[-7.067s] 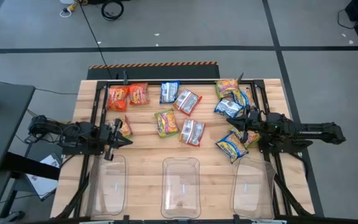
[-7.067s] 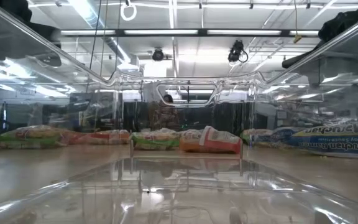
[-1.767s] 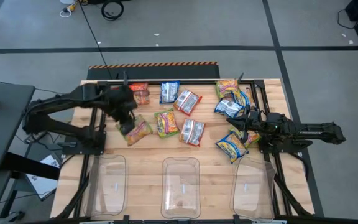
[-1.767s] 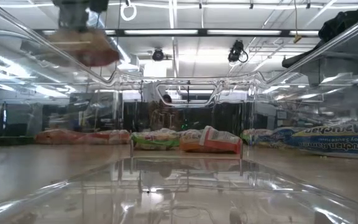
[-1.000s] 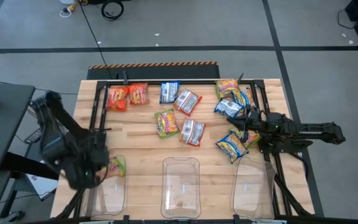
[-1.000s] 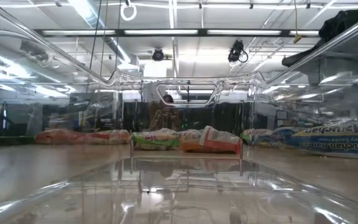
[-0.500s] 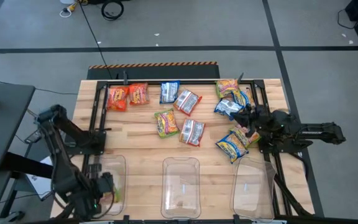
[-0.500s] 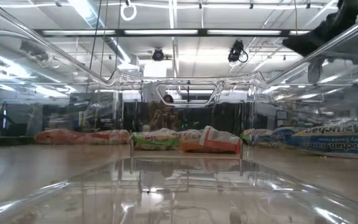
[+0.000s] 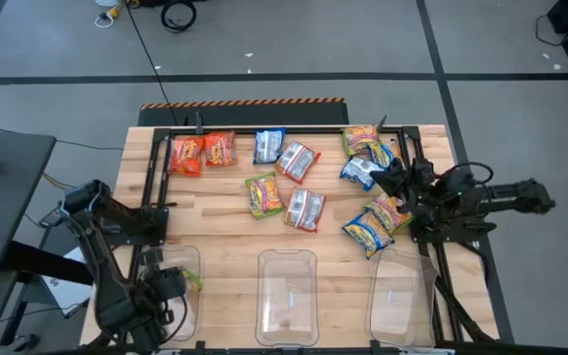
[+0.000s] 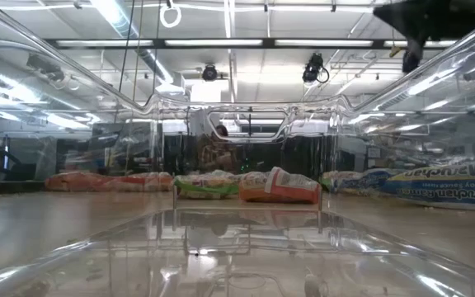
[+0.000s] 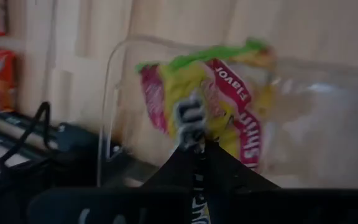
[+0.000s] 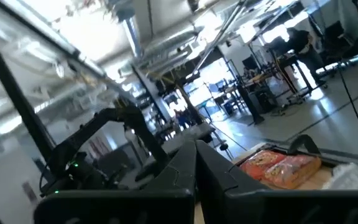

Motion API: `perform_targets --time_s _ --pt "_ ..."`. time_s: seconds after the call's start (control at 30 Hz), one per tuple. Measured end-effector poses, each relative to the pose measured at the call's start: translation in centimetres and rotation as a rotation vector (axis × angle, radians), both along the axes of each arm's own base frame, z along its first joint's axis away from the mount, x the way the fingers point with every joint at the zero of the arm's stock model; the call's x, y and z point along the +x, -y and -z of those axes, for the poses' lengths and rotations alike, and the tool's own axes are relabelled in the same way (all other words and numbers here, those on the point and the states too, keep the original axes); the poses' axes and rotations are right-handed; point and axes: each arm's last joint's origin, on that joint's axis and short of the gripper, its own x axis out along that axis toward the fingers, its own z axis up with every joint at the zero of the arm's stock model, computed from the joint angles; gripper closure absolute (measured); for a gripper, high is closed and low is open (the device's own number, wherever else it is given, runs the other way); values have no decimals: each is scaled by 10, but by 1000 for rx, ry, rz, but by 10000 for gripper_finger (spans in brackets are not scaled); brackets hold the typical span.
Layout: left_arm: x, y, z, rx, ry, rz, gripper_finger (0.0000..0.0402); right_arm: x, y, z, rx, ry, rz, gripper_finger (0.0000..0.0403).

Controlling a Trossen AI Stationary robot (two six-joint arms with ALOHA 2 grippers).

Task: Sort Maruchan noodles
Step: Put the green noodle pack into the left transparent bin

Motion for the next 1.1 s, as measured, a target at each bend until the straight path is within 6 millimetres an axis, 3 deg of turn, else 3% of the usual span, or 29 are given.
perform_targets --time_s 0.17,0.3,0.4,0.5,0.67,1.1 --pt "-4 -7 22 83 -78 28 381 27 -13 -38 -112 -80 -12 394" --pt "-1 -10 22 49 -163 46 381 53 -24 -60 -176 -137 -17 393" --pt "1 -11 22 76 -98 30 381 71 -31 -66 -176 -170 -44 392" --pt "2 -17 29 143 -12 -15 381 87 -36 -63 -104 -204 -97 391" --pt "1 -31 49 220 -67 -57 381 105 -40 -47 -44 -282 -120 390" --pt "-4 -38 70 244 -89 -54 354 130 -46 -15 -58 -441 -115 389"
